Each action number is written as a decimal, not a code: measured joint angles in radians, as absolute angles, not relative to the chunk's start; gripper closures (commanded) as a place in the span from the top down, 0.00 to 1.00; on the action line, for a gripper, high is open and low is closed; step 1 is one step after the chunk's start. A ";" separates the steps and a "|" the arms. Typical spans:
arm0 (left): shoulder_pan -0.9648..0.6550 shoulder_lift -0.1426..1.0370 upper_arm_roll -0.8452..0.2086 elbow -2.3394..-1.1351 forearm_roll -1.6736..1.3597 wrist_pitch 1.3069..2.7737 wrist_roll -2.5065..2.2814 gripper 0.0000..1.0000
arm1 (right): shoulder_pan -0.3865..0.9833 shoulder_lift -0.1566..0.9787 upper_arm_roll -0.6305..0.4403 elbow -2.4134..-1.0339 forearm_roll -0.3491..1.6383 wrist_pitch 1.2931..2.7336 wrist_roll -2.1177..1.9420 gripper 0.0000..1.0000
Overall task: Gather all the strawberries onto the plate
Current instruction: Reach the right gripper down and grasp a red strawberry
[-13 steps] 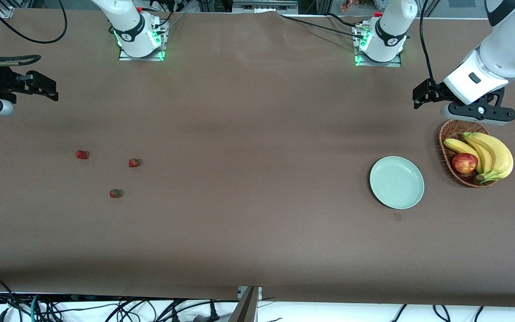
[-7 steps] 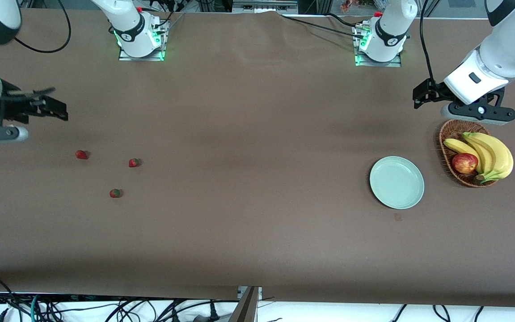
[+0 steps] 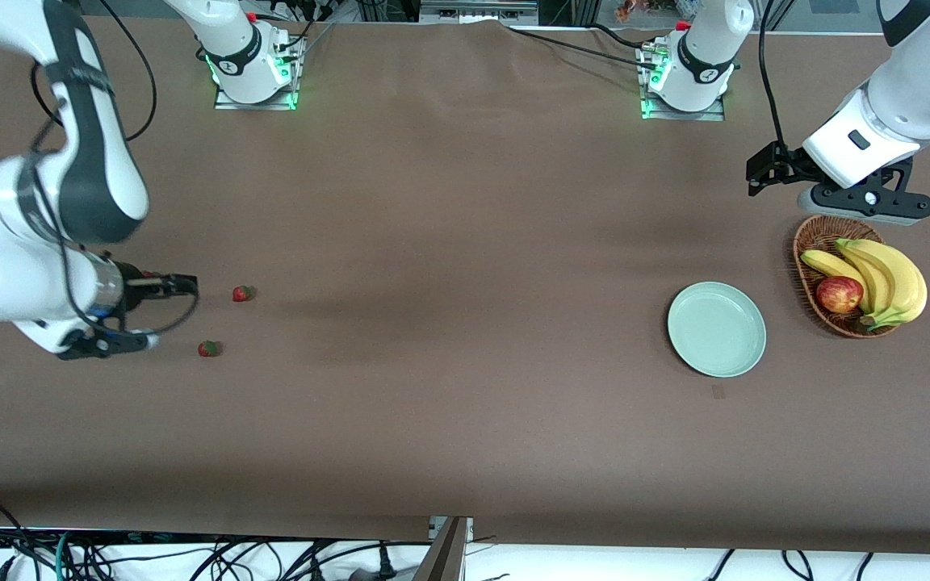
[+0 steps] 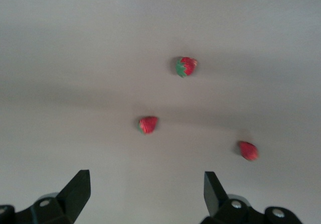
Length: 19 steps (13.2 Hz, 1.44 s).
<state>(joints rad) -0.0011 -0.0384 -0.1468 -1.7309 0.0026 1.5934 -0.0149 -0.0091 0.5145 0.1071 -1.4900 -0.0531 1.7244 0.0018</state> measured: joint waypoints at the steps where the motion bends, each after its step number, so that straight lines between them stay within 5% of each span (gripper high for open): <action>1: -0.001 -0.038 -0.147 -1.731 0.003 1.593 -0.015 1.00 | -0.006 0.532 0.108 -1.522 -0.053 1.769 0.022 1.00; 10: 0.000 -0.038 -0.146 -1.728 0.003 1.593 -0.016 1.00 | 0.002 0.533 0.108 -1.886 -0.053 2.149 0.077 1.00; 15: 0.000 -0.038 -0.146 -1.723 0.003 1.593 -0.016 1.00 | 0.002 0.532 0.105 -1.957 -0.053 2.239 0.077 1.00; 19: 0.000 -0.036 -0.146 -1.722 0.003 1.593 -0.016 1.00 | 0.002 0.532 0.104 -1.987 -0.053 2.279 0.077 0.78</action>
